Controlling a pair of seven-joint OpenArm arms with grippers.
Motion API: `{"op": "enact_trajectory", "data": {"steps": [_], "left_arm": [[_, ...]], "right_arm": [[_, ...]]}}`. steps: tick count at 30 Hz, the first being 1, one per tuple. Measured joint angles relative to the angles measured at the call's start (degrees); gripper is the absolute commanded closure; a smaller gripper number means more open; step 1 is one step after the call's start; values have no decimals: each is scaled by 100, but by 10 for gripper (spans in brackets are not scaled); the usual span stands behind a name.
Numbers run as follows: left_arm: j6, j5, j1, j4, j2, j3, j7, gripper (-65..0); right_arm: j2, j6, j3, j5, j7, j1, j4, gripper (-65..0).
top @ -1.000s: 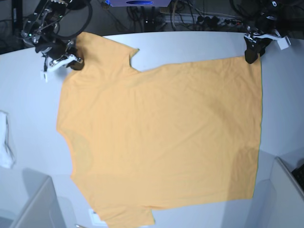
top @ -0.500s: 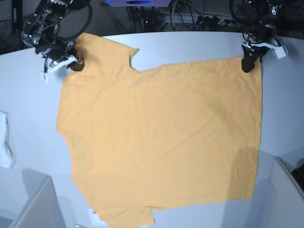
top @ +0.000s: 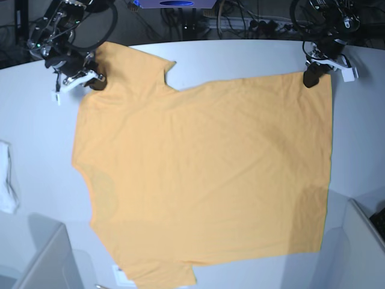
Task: Fold the T-shirt properly
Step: 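Lower the left gripper onto the other shoulder corner and grasp it, then lift both shoulder corners and drag the shirt toward the robot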
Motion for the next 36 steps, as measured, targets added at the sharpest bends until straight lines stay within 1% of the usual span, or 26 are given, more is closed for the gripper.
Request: {"op": "enact_trajectory", "data": {"steps": [3, 5, 10, 13, 16, 18, 20, 25, 29, 30, 31, 33, 35, 36], "left_arm": [[26, 13, 17, 76, -9, 2, 2, 0], [234, -7, 96, 302, -4, 13, 57, 0], [350, 234, 479, 903, 2, -11, 216, 0], [352, 310, 616, 1084, -37, 9, 289, 0], [369, 313, 723, 1147, -81, 24, 293, 0], [369, 306, 807, 1165, -81, 20, 289, 0], [369, 304, 883, 1182, -85, 7, 271, 0], [378, 400, 1193, 1703, -66, 4, 358, 0], [374, 354, 1255, 2026, -83, 2, 356, 0], [437, 356, 1255, 2055, -79, 4, 372, 0], [610, 356, 1259, 2098, -76, 4, 404, 0], [850, 378, 1274, 2225, -83, 22, 400, 0], [981, 358, 1255, 2380, -83, 46, 400, 0], [988, 363, 1233, 2430, -81, 55, 404, 0]], "right_arm": [[-2, 0, 0, 0, 4, -4, 4, 0], [-2, 0, 7, 15, 28, -44, 15, 0], [-35, 0, 7, 125, 103, -201, 39, 0], [-144, 4, 28, 116, 157, -391, 236, 0], [-289, 15, 26, -164, -24, -597, 678, 0], [-398, -17, 24, -236, -175, -769, 942, 0], [-426, -22, 22, -363, -273, -874, 1123, 0], [-415, -50, 22, -380, -282, -1010, 1394, 0], [-459, -48, 22, -404, -326, -1049, 1652, 0], [-459, -48, 22, -415, -332, -1049, 1766, 0], [-459, -48, 11, -417, -332, -1034, 1891, 0], [-459, -48, -9, -391, -319, -975, 2127, 0], [-459, -46, -24, -358, -284, -848, 2218, 0], [-459, -46, -22, -354, -284, -811, 2227, 0]]}}
